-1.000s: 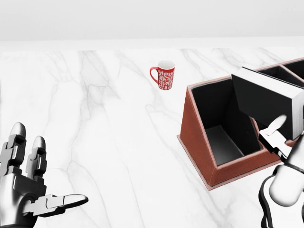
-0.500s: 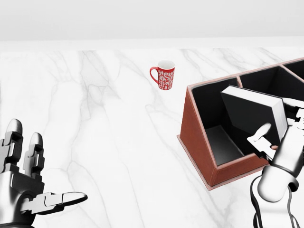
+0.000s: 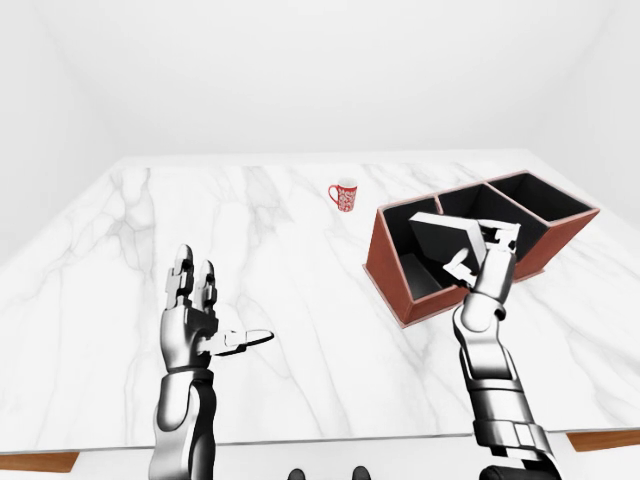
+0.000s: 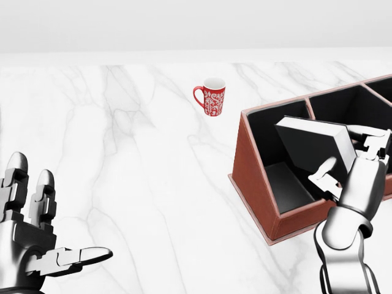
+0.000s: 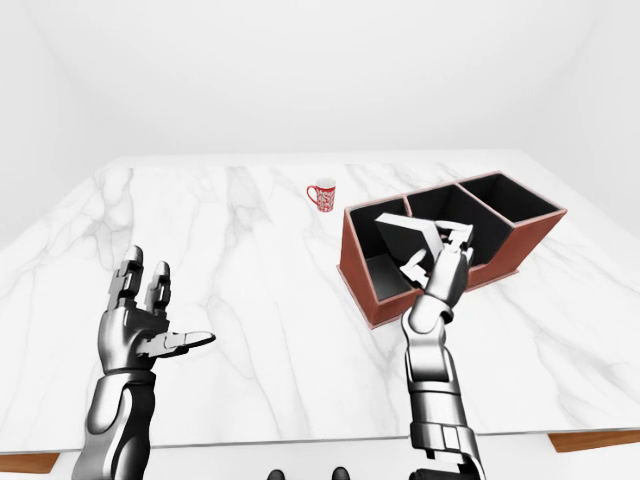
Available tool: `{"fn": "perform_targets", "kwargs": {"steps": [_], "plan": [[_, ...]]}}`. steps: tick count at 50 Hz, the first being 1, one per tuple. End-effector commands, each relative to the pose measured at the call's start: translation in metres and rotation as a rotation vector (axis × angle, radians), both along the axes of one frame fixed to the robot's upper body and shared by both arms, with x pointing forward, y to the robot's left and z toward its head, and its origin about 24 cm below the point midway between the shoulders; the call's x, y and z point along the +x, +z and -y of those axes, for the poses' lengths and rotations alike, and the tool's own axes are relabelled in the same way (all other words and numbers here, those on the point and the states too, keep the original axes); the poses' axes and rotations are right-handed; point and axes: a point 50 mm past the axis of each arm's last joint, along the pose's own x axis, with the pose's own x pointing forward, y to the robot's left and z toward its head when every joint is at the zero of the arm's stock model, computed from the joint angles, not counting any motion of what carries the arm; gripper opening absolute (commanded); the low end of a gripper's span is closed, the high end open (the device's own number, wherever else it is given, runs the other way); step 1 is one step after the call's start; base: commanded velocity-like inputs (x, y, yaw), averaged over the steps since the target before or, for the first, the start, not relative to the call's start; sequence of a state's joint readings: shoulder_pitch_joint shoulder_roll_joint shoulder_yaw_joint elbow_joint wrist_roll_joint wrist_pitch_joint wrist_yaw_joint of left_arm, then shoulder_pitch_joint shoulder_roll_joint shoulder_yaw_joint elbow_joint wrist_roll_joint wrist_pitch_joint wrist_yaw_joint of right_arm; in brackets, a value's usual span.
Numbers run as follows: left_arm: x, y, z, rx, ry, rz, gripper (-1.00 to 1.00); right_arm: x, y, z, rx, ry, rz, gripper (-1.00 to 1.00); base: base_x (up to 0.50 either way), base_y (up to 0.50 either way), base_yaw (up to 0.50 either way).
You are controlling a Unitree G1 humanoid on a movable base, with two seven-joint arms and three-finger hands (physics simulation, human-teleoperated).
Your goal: Pick up the book and place it in the left compartment of the caddy.
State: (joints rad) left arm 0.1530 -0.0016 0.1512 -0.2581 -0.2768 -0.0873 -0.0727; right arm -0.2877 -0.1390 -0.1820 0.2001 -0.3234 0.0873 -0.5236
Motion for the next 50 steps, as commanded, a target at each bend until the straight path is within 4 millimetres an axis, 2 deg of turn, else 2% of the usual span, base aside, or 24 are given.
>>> {"fn": "perform_targets", "kwargs": {"steps": [1, 21, 39, 50], "plan": [[0.0, -0.001, 0.0, 0.0, -0.001, -0.004, 1.0, 0.007, 0.01, -0.004, -0.103, 0.01, 0.009, -1.0, 0.0, 0.0, 0.0], [0.001, 0.0, 0.0, 0.004, 0.001, 0.0, 1.0, 0.016, 0.001, -0.01, -0.167, 0.032, -0.06, -1.0, 0.0, 0.0, 0.0], [0.001, -0.001, 0.001, 0.007, 0.002, -0.006, 1.0, 0.029, -0.022, -0.006, -0.163, 0.034, -0.198, -1.0, 0.0, 0.0, 0.0], [0.002, -0.002, 0.001, 0.007, 0.001, -0.009, 1.0, 0.034, -0.03, -0.006, -0.159, 0.041, -0.251, -1.0, 0.0, 0.0, 0.0]]}}
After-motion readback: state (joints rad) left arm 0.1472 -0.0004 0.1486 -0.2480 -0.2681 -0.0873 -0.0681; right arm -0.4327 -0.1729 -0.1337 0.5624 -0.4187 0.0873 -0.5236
